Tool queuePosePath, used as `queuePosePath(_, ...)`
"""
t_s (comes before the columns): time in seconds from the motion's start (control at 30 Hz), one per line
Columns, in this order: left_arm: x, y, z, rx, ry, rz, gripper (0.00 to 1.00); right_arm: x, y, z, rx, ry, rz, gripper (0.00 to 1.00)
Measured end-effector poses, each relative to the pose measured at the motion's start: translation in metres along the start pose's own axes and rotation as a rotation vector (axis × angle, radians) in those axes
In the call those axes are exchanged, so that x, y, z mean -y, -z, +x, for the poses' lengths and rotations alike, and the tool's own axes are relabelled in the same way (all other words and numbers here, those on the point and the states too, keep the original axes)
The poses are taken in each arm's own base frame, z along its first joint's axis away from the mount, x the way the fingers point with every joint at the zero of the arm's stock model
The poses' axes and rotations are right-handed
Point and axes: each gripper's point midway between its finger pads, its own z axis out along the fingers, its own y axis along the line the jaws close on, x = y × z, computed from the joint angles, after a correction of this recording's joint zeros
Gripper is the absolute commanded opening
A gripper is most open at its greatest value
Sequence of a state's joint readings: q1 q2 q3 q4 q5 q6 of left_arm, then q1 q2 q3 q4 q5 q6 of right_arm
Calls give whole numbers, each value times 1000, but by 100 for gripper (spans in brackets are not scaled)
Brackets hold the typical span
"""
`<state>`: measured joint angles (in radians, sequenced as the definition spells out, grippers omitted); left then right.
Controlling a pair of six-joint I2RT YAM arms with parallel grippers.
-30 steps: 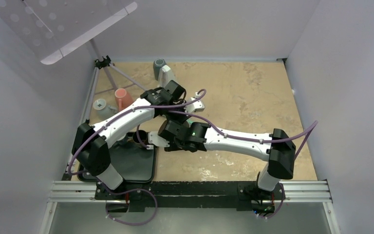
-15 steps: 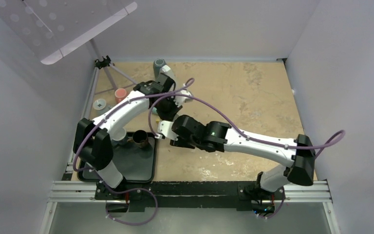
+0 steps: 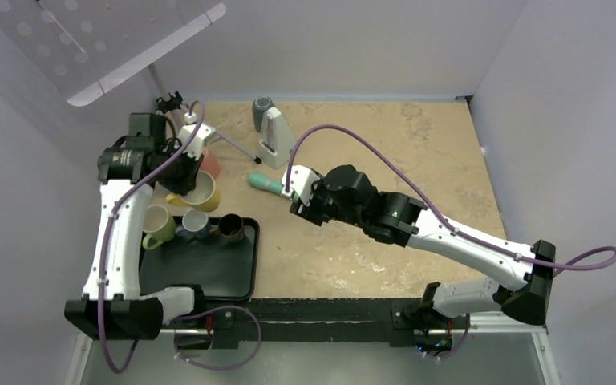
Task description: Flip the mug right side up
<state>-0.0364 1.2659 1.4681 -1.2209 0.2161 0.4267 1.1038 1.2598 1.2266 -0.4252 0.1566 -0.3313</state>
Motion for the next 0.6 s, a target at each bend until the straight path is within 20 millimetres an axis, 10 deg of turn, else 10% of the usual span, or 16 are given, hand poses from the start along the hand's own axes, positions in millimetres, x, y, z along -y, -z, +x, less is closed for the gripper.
queuePosePath(0.27,-25,54,91,-122,217,-164,0,32,-9,1,48,-34,32,52)
queuePosePath(0.6,-24,67,172,-251,422,-207,0,41,-11,18,88,-6,9,59)
